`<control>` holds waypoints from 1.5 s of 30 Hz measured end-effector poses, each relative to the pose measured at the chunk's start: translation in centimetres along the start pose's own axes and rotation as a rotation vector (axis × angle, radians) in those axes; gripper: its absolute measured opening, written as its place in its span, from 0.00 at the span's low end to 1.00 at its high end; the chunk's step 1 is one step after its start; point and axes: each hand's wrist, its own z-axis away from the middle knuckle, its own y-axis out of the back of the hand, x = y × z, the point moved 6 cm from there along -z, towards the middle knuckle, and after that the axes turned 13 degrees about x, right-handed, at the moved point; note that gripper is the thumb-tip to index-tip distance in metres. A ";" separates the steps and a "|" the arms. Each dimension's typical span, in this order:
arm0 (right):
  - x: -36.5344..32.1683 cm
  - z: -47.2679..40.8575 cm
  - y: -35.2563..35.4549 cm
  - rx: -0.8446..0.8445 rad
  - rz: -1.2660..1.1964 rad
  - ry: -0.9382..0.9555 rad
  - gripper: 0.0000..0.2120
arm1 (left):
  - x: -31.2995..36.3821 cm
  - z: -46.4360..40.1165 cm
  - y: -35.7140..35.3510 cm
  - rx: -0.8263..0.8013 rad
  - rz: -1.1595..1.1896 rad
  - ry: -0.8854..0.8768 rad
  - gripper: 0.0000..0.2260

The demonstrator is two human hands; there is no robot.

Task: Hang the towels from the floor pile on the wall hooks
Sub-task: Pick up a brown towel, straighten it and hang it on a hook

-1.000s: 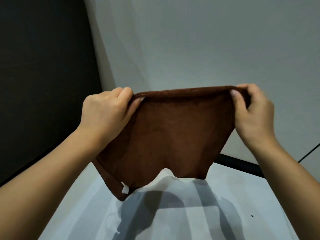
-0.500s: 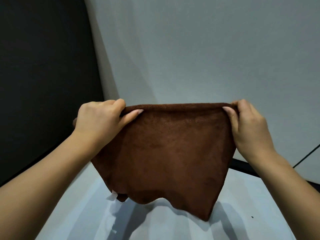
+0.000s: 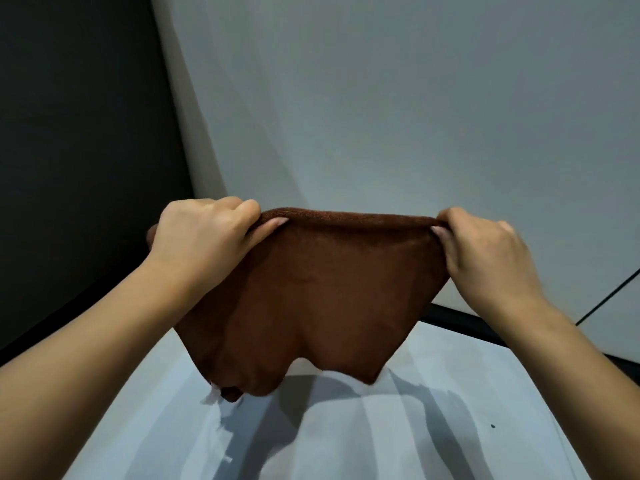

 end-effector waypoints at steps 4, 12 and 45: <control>-1.2 0.5 -1.3 -0.243 -0.003 -0.058 0.08 | 0.3 -0.7 0.3 0.022 -0.026 -0.084 0.24; -7.4 1.9 -3.7 -0.393 -0.331 -0.167 0.14 | 1.7 -2.0 0.6 0.032 -0.032 -0.187 0.18; -6.4 -1.1 0.5 0.307 0.038 0.143 0.22 | 2.5 -1.6 0.4 -0.026 0.059 0.034 0.23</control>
